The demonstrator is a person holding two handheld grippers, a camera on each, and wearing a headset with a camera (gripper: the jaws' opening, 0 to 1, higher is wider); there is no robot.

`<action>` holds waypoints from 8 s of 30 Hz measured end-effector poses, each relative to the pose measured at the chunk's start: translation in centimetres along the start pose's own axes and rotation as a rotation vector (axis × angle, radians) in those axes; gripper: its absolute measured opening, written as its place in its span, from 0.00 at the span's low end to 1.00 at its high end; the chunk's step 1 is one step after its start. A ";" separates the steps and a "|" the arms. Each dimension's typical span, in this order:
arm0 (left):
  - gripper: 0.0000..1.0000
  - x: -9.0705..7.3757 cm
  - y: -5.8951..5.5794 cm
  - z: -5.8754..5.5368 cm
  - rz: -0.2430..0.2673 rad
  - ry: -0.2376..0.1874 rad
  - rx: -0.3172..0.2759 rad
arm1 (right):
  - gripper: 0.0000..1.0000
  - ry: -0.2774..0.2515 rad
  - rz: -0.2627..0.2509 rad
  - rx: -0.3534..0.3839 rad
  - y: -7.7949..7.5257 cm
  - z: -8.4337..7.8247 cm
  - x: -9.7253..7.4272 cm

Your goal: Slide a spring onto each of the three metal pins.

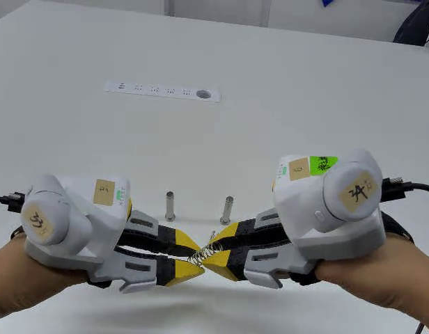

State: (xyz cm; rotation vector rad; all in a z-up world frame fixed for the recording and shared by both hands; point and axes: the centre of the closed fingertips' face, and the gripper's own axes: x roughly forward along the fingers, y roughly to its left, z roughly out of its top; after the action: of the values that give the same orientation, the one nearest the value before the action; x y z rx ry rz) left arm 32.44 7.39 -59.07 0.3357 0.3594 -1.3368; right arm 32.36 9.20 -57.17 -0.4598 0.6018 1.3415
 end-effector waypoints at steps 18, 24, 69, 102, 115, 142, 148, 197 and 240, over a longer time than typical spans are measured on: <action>0.11 -0.3 0.4 0.0 0.029 -0.012 -0.016 | 0.11 0.068 0.030 -0.054 -0.1 0.8 0.7; 0.15 -0.7 0.7 0.1 0.046 -0.024 -0.030 | 0.11 0.079 0.035 -0.068 -0.4 1.2 0.8; 0.41 -5.0 1.8 -2.9 0.271 -0.063 -0.203 | 0.11 0.171 -0.009 -0.169 -8.7 5.3 4.4; 0.49 -5.7 1.9 -3.4 0.301 -0.067 -0.228 | 0.11 0.265 0.028 -0.132 -9.2 3.1 7.5; 0.48 -5.9 1.9 -3.7 0.300 -0.055 -0.233 | 0.11 0.305 0.009 -0.127 -9.2 0.8 9.4; 0.46 -5.1 2.4 -2.9 0.251 -0.021 -0.190 | 0.16 0.240 -0.037 -0.101 -9.7 0.9 7.3; 0.46 -4.6 2.1 -2.9 0.231 -0.019 -0.189 | 0.16 0.194 -0.060 -0.102 -8.7 1.4 4.9; 0.43 -4.5 1.5 -2.2 0.235 -0.004 -0.185 | 0.12 0.357 -0.049 -0.020 -7.9 -9.1 3.2; 0.19 -2.9 0.8 -0.6 0.129 -0.013 -0.080 | 0.11 0.270 0.137 -0.288 -0.1 -1.4 2.0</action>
State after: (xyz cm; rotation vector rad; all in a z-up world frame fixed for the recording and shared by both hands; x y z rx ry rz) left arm 32.59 10.29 -58.30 0.2782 0.3733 -1.1940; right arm 32.50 9.80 -59.54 -0.8569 0.6734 1.5173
